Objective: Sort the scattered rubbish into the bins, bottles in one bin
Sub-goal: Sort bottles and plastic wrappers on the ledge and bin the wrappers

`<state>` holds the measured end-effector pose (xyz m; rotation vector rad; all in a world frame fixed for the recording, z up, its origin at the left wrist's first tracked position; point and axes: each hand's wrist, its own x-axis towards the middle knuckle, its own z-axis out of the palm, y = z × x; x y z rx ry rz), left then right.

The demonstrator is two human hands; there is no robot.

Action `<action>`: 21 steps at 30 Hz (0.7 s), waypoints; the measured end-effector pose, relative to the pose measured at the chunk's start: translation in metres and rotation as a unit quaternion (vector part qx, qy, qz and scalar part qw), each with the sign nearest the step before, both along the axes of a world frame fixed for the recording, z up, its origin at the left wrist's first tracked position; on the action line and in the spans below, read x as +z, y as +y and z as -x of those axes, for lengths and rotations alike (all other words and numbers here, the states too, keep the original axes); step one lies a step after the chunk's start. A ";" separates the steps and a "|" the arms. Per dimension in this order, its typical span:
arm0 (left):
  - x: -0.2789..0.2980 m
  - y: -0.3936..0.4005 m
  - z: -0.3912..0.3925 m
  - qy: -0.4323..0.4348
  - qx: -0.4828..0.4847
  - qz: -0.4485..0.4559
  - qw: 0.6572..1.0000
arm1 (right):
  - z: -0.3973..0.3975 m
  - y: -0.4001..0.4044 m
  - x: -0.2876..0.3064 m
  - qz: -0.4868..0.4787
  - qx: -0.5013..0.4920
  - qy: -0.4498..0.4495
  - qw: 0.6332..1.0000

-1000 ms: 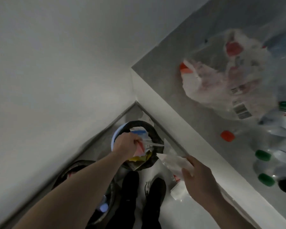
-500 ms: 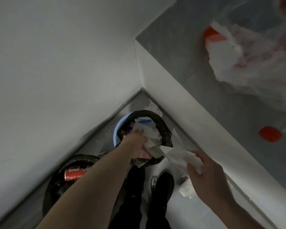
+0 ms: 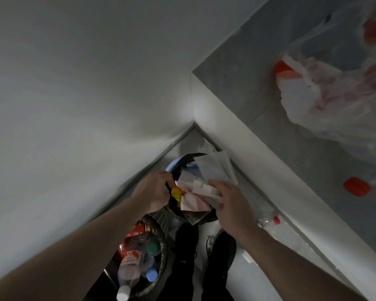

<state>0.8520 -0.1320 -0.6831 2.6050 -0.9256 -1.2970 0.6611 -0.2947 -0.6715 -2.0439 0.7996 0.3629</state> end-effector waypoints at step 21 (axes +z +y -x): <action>-0.074 0.032 0.009 0.009 0.029 0.067 0.997 | -0.056 0.059 -0.195 -0.015 0.153 0.240 0.959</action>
